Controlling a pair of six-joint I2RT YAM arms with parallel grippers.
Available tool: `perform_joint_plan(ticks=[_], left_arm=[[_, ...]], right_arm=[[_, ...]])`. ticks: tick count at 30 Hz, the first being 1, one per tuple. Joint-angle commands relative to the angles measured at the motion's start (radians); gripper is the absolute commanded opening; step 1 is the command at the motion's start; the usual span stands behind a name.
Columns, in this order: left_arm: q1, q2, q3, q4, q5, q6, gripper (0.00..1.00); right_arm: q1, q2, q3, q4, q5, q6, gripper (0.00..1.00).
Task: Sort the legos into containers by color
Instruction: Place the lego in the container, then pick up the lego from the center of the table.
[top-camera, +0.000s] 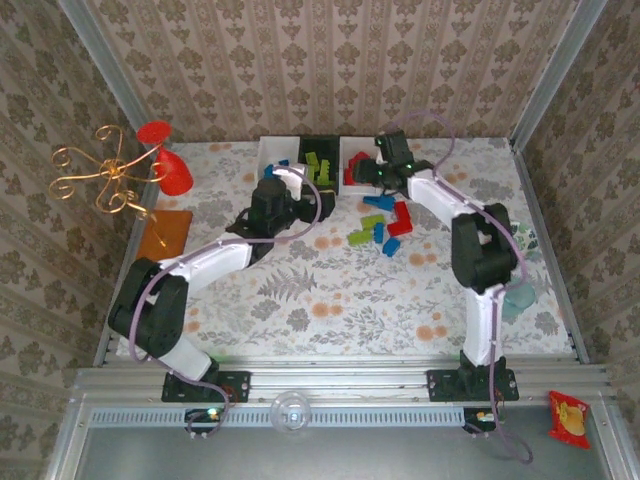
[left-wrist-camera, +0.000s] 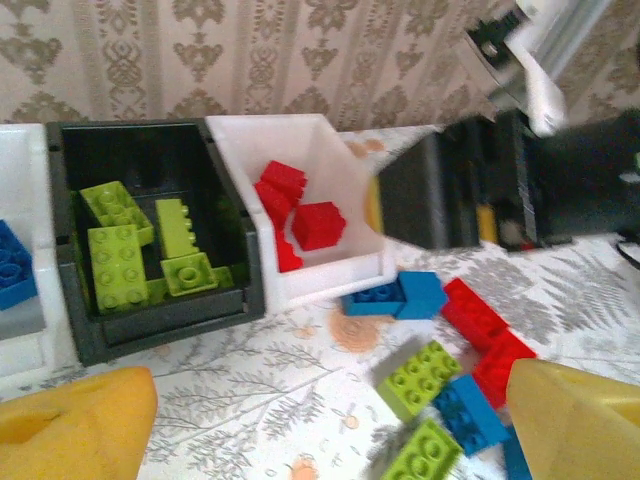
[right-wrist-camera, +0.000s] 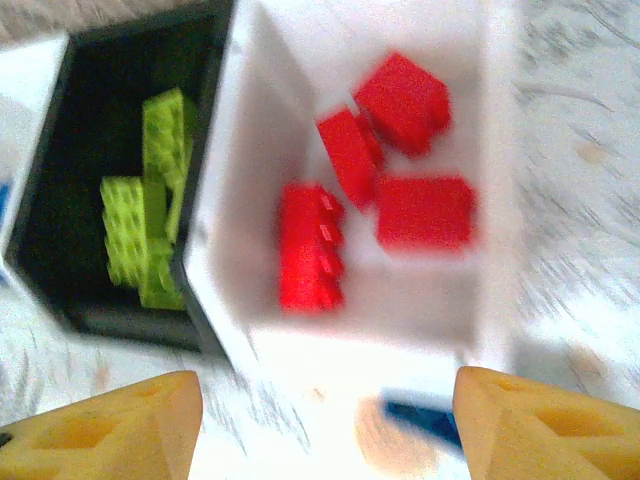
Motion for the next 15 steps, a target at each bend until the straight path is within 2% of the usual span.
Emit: perform_joint_plan(ticks=[1,3,6,15], left_arm=[[-0.003,-0.050,-0.042,-0.057,0.130,-0.033,0.92],[-0.003,-0.059,-0.064,-0.033,0.173,-0.048,0.91],[-0.006,-0.058,-0.074,-0.007,0.222,-0.062,0.91],[-0.019,-0.008,-0.076,0.092,0.391,-0.047,0.92]], right_arm=[[-0.013,-0.172,-0.180,-0.042,0.138,-0.078,0.70],[-0.024,-0.223,-0.265,-0.060,0.167,-0.105,0.70],[-0.044,-0.230,-0.295,-0.105,0.186,-0.147,0.70],[-0.083,-0.064,-0.161,-0.224,0.162,-0.225,0.71]])
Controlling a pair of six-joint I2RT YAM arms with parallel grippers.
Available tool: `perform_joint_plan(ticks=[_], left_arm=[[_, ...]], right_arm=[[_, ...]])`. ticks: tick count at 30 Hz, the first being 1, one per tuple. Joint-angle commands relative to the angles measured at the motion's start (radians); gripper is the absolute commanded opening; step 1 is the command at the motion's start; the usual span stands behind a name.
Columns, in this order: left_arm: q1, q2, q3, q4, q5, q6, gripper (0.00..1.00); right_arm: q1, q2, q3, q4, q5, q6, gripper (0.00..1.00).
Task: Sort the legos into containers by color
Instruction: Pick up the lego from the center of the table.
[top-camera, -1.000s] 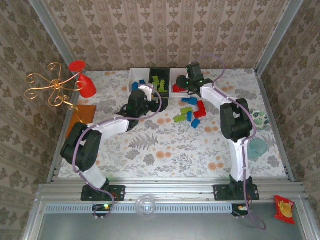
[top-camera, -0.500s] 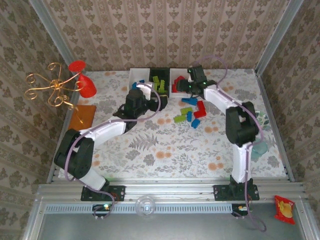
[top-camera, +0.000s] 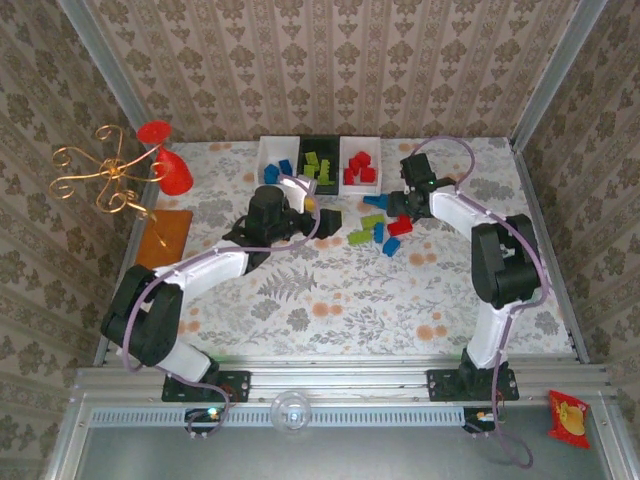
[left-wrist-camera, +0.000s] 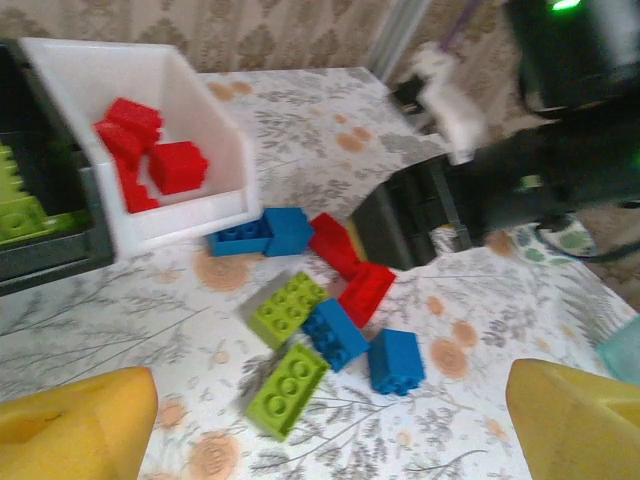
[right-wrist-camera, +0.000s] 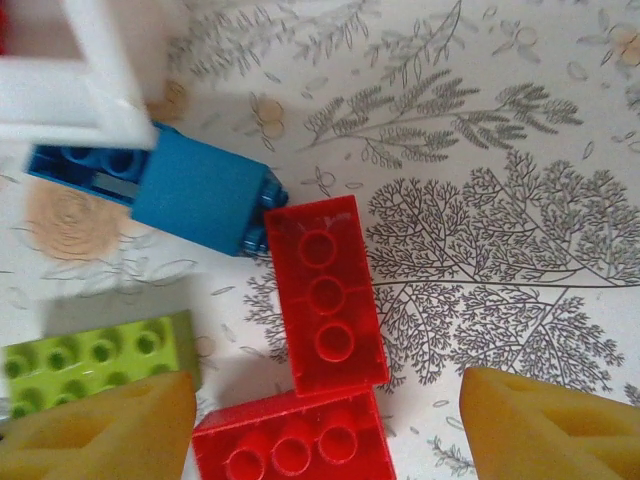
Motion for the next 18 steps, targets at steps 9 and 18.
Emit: perform_joint_plan(ticks=[9,18], left_arm=[[-0.014,0.065,0.006,0.105,0.176,-0.003,0.92],[-0.009,0.061,-0.007,0.104,0.132,-0.007,0.91]], right_arm=[[-0.019,0.152,0.175,-0.149,-0.004,-0.043,0.64],[-0.034,0.218,0.245,-0.223,-0.042,-0.060,0.56]])
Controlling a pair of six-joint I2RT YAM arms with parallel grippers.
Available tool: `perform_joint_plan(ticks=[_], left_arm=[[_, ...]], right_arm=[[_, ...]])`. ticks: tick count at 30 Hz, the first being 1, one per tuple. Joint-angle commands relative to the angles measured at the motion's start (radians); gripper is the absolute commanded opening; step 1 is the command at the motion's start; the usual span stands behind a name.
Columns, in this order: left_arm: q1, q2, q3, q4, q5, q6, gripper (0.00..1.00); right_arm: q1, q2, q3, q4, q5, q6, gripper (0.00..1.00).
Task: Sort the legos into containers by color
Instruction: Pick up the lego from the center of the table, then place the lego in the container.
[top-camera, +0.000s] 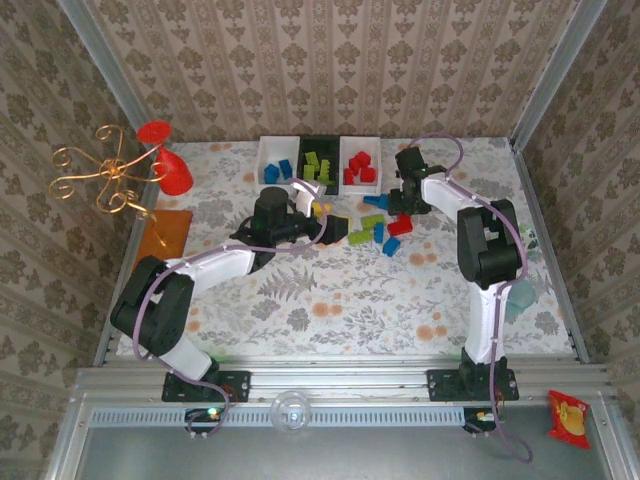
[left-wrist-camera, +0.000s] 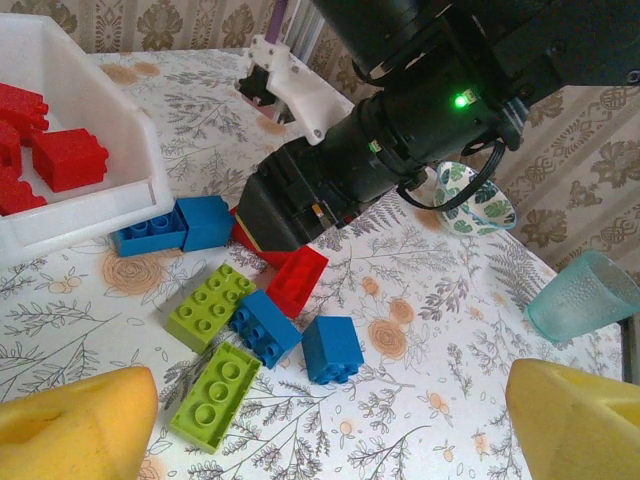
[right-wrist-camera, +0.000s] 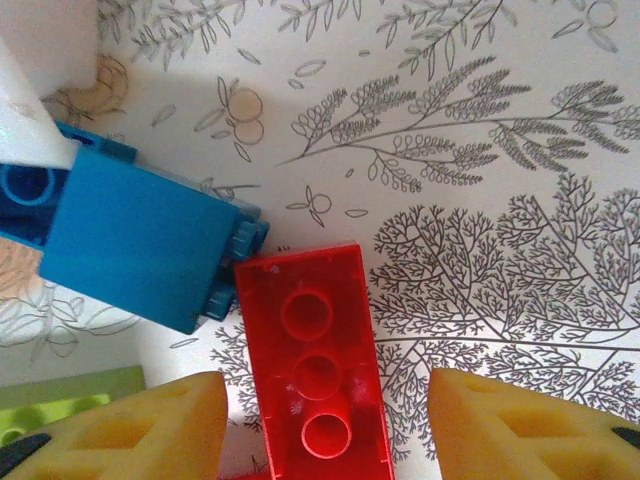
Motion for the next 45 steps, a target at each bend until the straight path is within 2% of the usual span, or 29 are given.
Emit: perform_joint_plan(ticks=[1,4,16,20,23,26,35,41,45], left_arm=[[-0.001,0.001,-0.007,0.028,-0.006,-0.009,0.91],[0.002,0.005,-0.006,0.029,-0.007,-0.017,0.91],[0.010,0.007,-0.016,0.033,-0.014,-0.034,0.90],[0.020,-0.006,-0.023,0.023,-0.028,-0.045,0.90],[0.033,-0.015,-0.031,0.001,-0.087,-0.064,0.90],[0.059,-0.020,-0.045,-0.004,-0.136,-0.097,0.90],[0.103,-0.077,-0.111,-0.027,-0.208,-0.135,0.90],[0.105,-0.132,-0.141,-0.075,-0.270,-0.132,0.90],[0.106,-0.172,-0.168,-0.096,-0.301,-0.126,0.91]], right_arm=[[-0.010,0.037,0.039,-0.078,-0.029,-0.017,0.56],[-0.012,0.049,0.050,-0.088,-0.031,-0.025,0.55],[-0.073,0.055,0.070,-0.068,-0.119,0.006,0.34],[-0.073,-0.074,-0.008,0.013,-0.061,0.043,0.30],[-0.045,-0.211,-0.118,0.183,-0.116,0.075,0.31],[0.005,-0.237,-0.120,0.257,-0.162,0.096,0.31],[0.088,-0.014,0.153,0.324,-0.164,0.160,0.34],[0.091,0.185,0.433,0.241,-0.179,0.209,0.41],[0.091,0.229,0.568,0.176,-0.216,0.210,0.50]])
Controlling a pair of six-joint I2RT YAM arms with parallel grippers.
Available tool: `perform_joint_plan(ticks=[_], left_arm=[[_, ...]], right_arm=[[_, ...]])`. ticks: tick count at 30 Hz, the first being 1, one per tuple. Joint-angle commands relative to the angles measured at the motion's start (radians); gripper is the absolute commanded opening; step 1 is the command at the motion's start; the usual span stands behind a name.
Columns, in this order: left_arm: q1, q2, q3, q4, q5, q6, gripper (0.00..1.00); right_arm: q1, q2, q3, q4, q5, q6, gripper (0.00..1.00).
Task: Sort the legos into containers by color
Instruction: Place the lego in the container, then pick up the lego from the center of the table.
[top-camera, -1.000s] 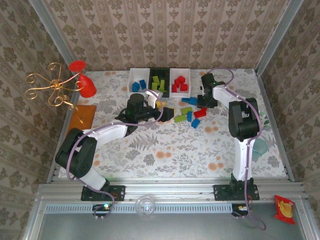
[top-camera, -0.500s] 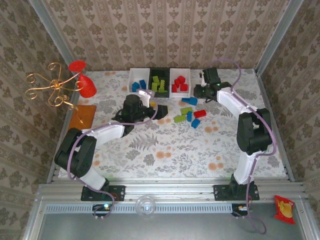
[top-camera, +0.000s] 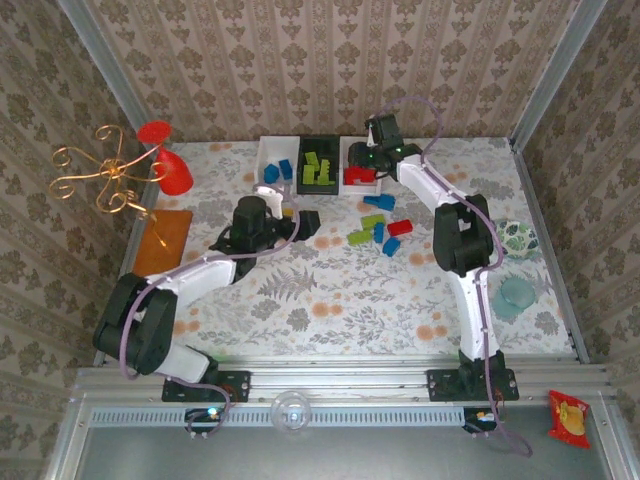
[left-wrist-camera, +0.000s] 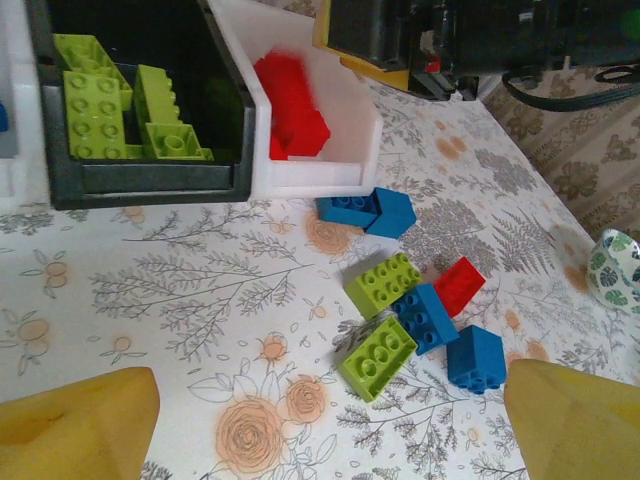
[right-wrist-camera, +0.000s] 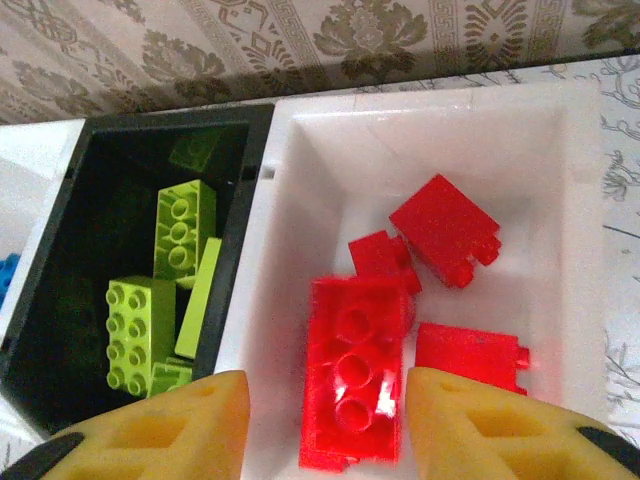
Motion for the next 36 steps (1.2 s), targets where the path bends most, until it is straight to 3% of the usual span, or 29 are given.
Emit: perform_joint_plan(ticks=[1,5,9,19,26,36], left_arm=[[0.004,-0.042,-0.026,-0.036,-0.046,-0.007,0.91],[0.004,-0.056,-0.036,-0.046,-0.055,0.004,0.91],[0.001,-0.039,-0.023,-0.045,-0.030,0.027,0.91],[-0.037,0.035,0.002,-0.013,0.020,0.036,0.91],[-0.055,0.059,0.014,-0.008,0.023,0.028,0.90],[-0.059,0.020,-0.013,-0.014,0.004,0.021,0.90]], right_arm=[[-0.003,-0.016,0.092,-0.073,-0.048,0.020,0.54],[-0.004,-0.145,-0.043,-0.047,-0.047,0.004,0.61],[-0.002,-0.371,-0.395,0.088,-0.038,0.002,0.64],[0.100,-0.751,-0.943,-0.052,0.230,-0.031,0.73],[0.126,-0.746,-1.113,0.031,0.234,0.092,0.79],[0.141,-0.640,-1.146,0.191,0.250,0.181,0.66]])
